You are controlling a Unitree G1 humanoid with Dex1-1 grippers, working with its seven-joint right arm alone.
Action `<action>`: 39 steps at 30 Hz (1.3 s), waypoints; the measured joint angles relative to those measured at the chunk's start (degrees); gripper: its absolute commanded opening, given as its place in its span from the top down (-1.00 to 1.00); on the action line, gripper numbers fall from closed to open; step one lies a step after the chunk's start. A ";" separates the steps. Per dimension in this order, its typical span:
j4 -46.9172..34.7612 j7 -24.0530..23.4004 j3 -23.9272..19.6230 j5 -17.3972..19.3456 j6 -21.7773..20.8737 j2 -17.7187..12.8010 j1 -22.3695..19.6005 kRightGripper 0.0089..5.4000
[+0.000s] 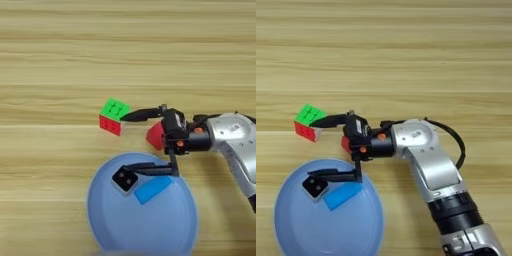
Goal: Move the objects on the table
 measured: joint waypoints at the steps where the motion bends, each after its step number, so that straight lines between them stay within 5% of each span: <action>1: -0.04 0.38 0.16 -0.01 -0.22 -0.34 0.10 -0.99; 18: 0.63 4.11 5.52 -5.90 -4.87 -4.66 3.32 -0.99; 39: 4.49 -2.70 11.02 -13.57 -4.92 -1.63 3.41 -0.99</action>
